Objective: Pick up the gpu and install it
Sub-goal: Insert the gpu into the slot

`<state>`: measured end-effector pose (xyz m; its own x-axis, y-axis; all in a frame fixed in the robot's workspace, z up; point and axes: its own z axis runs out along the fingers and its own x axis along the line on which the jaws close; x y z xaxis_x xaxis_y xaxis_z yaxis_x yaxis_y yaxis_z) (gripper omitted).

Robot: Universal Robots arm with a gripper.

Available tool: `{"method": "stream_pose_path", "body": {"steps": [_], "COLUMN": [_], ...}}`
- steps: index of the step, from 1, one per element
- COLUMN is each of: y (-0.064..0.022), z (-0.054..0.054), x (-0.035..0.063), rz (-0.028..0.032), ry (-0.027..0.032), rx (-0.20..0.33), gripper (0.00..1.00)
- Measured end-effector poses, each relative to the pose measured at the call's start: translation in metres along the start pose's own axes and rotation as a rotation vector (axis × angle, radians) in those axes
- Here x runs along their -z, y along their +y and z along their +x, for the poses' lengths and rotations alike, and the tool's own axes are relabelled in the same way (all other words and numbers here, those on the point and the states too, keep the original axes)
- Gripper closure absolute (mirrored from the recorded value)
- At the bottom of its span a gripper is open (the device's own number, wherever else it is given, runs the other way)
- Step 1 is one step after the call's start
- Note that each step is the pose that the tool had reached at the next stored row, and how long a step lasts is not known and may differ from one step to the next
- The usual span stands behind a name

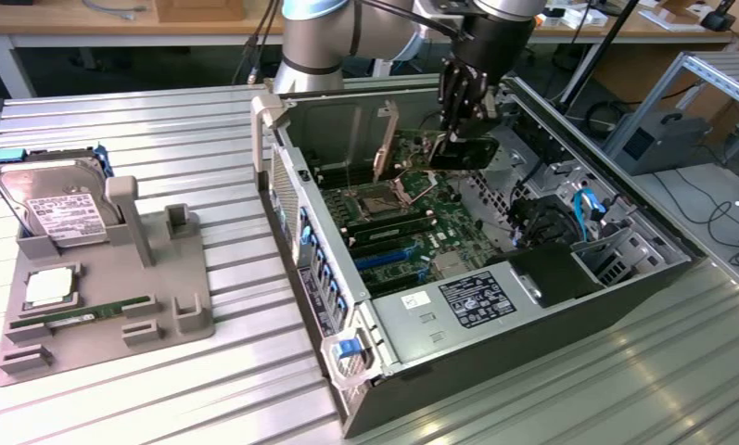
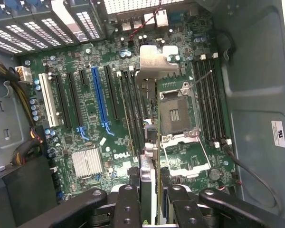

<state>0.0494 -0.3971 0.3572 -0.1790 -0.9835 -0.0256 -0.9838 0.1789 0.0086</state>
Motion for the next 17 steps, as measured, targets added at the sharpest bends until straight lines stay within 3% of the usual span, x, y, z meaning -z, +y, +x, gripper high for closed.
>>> {"method": "stream_pose_path", "body": {"steps": [17], "y": [-0.0001], "z": [0.0], "x": [-0.0002], "rz": [-0.0024], "ry": [0.0008], "rx": [0.091], "gripper": [0.73]}}
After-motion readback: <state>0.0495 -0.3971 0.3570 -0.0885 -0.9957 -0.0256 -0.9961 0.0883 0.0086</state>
